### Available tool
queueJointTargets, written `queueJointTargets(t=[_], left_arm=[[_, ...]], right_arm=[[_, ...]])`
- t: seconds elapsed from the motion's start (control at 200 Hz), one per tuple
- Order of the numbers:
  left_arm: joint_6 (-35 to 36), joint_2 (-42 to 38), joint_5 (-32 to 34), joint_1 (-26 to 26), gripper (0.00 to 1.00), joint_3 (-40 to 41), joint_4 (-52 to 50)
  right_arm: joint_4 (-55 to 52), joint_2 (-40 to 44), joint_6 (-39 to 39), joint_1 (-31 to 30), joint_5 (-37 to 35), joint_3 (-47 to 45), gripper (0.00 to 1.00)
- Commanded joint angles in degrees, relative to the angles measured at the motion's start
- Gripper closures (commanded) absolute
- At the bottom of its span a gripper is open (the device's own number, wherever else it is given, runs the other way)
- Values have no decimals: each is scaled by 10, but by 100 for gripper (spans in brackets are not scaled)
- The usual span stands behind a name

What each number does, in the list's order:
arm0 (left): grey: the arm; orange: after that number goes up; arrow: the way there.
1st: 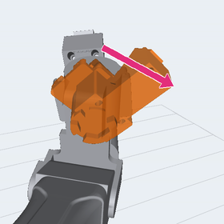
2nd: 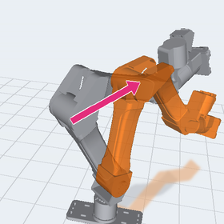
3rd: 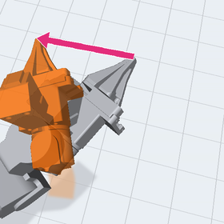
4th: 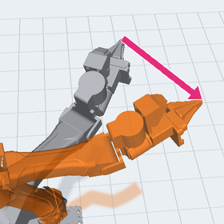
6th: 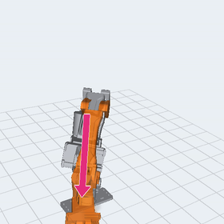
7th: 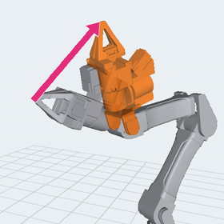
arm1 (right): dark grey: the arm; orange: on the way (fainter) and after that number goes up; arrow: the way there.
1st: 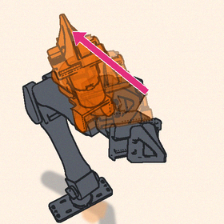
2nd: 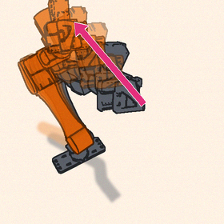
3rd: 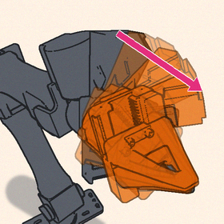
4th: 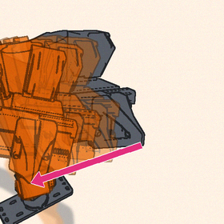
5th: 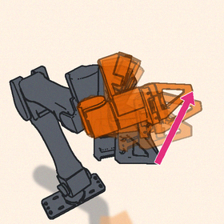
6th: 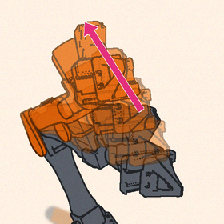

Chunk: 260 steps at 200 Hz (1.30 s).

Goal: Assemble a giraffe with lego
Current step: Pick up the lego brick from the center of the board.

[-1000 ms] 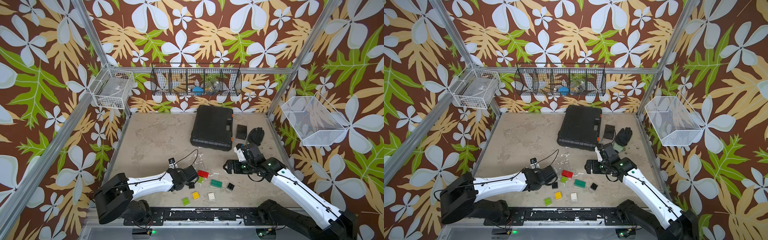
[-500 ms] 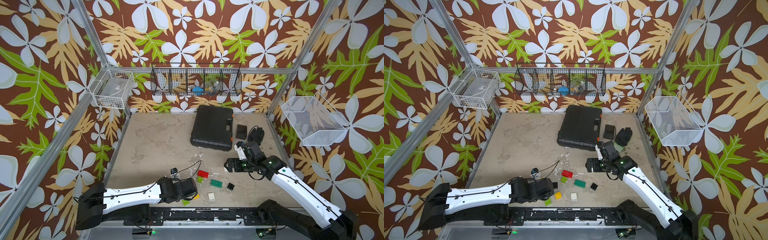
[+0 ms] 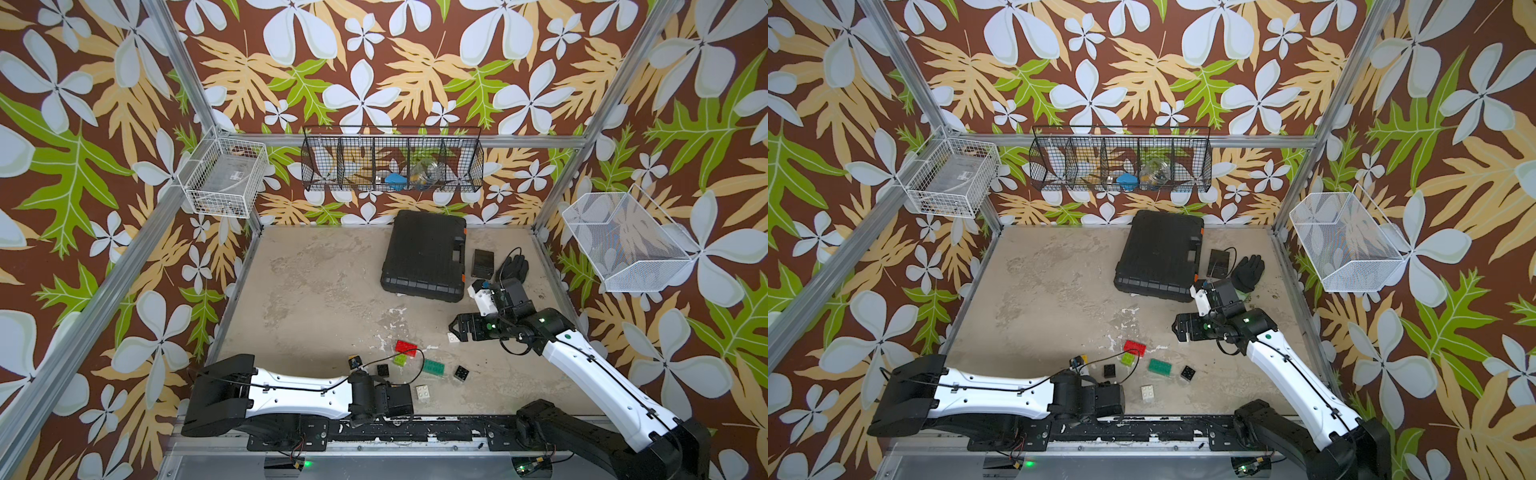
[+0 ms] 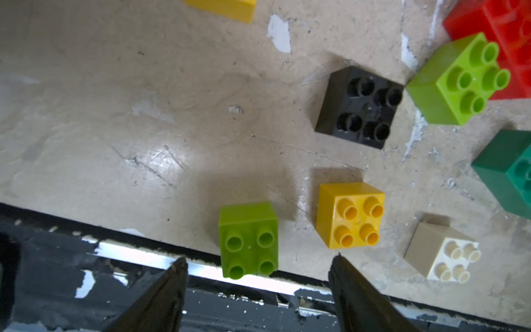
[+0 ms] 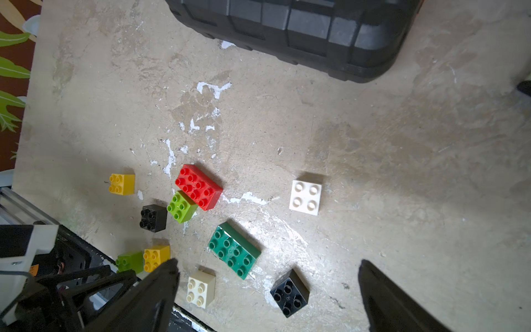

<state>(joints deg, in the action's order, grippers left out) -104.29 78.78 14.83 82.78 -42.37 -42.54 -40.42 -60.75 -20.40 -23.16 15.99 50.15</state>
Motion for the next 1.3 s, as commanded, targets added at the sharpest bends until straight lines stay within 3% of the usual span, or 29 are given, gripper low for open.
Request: queueJointTargets(t=[0.0, 0.27, 0.515, 0.616, 0.831, 0.881, 1.061, 1.296], left_arm=[[-41, 5, 18, 1, 23, 1, -15], [-54, 16, 21, 1, 29, 22, 16], [-47, 18, 21, 0, 44, 25, 19], [-48, 12, 20, 0, 53, 32, 19], [-32, 6, 14, -10, 84, 42, 19], [-21, 4, 15, -16, 87, 36, 11], [80, -16, 60, -67, 88, -49, -85], [302, -54, 38, -223, 92, -97, -73]], right_arm=[[4, 5, 18, -11, -16, 8, 0], [-3, 16, 20, -15, -22, 9, 0], [-4, 18, 20, -15, -27, 12, 0], [-3, 19, 20, -14, -28, 11, 0], [1, 23, 18, -6, -27, 9, 0], [2, 25, 18, -3, -27, 8, 0], [-4, 36, 31, 4, -32, 16, 0], [-3, 17, 37, 8, 13, 13, 0]])
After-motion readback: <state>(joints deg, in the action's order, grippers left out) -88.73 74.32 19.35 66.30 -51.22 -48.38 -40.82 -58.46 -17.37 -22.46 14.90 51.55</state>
